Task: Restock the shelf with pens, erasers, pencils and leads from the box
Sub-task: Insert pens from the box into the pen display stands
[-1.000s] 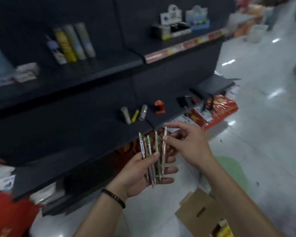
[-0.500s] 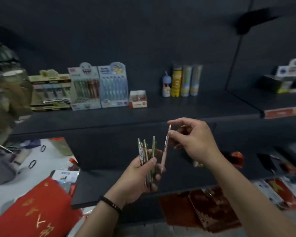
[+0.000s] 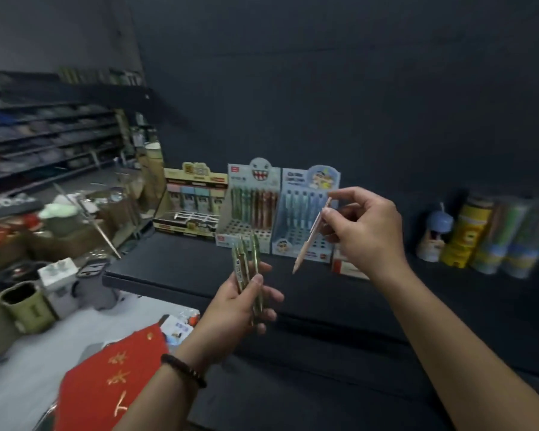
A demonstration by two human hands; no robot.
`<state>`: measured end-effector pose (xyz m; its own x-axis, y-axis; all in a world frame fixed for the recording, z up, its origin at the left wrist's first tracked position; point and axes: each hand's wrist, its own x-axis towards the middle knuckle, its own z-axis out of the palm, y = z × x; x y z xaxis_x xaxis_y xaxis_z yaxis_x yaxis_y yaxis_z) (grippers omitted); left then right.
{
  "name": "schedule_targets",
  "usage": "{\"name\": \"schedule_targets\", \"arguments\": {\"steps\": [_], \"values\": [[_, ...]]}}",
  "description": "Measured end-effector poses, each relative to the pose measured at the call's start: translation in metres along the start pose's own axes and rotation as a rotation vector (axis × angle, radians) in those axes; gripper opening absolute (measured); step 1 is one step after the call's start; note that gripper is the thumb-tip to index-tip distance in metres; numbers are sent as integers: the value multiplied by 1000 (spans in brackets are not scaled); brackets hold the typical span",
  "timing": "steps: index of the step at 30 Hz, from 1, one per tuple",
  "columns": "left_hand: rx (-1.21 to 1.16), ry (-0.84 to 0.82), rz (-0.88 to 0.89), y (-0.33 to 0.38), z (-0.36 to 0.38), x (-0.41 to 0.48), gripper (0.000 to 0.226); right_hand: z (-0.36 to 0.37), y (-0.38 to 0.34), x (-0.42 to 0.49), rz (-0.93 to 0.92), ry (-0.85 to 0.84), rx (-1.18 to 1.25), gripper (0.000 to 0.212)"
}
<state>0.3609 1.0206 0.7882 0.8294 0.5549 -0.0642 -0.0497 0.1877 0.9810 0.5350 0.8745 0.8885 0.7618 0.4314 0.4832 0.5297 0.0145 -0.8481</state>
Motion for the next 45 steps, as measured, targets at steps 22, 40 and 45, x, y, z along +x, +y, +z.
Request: {"name": "schedule_targets", "arguments": {"steps": [22,40,45], "values": [[228,-348,127,46,-158,220,26,193,71,133,-121,220,-539,8],[-73,-395,-27,21,-179,235,48,204,91,153,-5,62,-728,14],[-89,-411,12,27,-181,229,44,201,68,155,4,12,-760,20]]}}
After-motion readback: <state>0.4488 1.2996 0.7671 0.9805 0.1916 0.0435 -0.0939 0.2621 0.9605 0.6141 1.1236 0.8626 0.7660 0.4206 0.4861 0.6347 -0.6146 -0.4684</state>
